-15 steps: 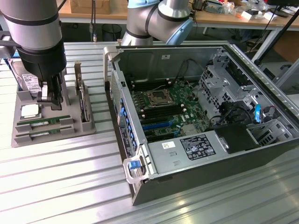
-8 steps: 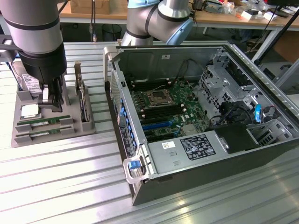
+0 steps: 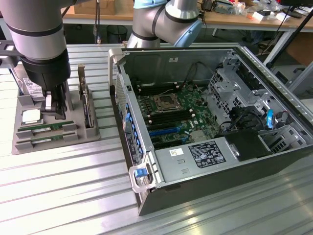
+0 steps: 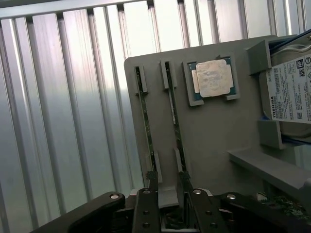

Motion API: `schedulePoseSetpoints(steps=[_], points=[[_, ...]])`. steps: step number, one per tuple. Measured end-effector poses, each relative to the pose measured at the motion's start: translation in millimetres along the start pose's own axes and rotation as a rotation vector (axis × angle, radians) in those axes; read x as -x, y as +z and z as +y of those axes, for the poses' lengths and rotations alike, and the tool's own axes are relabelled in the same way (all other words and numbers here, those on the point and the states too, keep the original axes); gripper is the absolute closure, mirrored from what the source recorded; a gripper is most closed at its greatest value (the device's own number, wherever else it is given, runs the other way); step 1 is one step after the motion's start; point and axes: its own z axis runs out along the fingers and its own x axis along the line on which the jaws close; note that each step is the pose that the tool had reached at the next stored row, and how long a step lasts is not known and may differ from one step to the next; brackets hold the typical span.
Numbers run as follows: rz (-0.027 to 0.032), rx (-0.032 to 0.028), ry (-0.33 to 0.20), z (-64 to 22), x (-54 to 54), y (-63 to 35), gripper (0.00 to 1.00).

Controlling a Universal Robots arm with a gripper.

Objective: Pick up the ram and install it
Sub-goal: 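Pick up the ram and move it above insertion slot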

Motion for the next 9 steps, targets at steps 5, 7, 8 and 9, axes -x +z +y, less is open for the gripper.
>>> schedulePoseSetpoints(steps=[5, 7, 8, 9], points=[[-0.0001, 0.0001, -0.006, 2.4, -1.5, 3.8, 0.70], [0.0000, 0.0004, -0.014, 4.9, -2.0, 4.4, 0.70], [0.0002, 0.0006, -0.019, 5.9, -2.2, 4.7, 0.70], [0.0007, 0.0011, -0.042, 8.1, -2.7, 5.8, 0.70]])
